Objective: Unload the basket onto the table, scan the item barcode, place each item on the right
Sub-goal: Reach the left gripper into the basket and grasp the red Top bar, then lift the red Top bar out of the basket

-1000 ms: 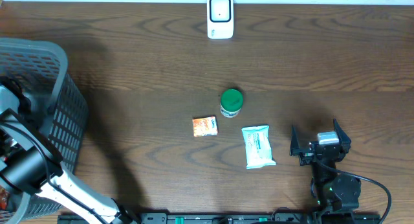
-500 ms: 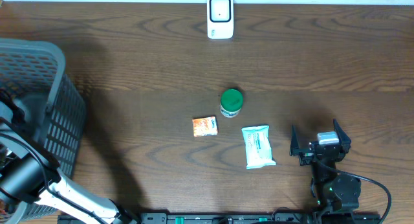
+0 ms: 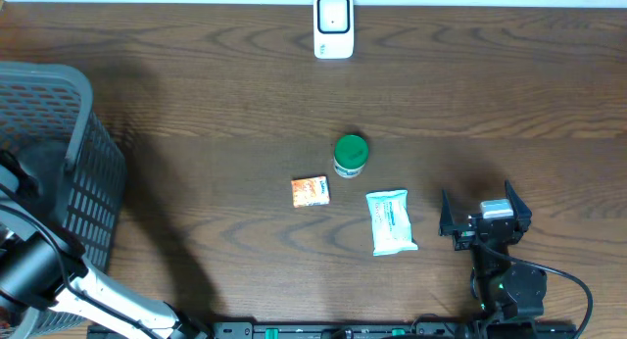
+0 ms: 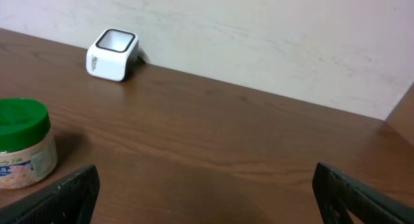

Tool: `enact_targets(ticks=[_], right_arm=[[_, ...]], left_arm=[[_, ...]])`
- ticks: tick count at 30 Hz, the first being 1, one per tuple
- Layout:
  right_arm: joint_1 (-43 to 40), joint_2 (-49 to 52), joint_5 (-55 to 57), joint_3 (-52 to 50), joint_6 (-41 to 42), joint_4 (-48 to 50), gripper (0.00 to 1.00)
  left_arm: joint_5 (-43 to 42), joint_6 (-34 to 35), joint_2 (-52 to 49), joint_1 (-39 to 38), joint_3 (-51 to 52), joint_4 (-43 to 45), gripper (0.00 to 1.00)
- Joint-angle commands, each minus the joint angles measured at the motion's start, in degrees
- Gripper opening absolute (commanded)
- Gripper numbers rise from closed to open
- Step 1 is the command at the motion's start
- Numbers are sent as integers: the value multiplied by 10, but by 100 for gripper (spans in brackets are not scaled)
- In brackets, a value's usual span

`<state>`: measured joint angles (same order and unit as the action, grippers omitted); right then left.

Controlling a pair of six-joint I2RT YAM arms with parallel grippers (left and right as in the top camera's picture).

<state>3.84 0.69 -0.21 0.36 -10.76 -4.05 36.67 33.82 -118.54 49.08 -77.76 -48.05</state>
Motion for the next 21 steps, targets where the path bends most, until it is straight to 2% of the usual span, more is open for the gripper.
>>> enact_targets(ticks=[1, 9, 21], right_arm=[[1, -3, -1, 0, 9, -2, 99], [1, -3, -1, 0, 9, -2, 99], [1, -3, -1, 0, 9, -2, 99]], left_arm=[[-95, -8, 0, 12, -9, -32, 7], [-243, -8, 176, -6, -19, -19, 7], [-328, -11, 395, -96, -19, -7, 7]])
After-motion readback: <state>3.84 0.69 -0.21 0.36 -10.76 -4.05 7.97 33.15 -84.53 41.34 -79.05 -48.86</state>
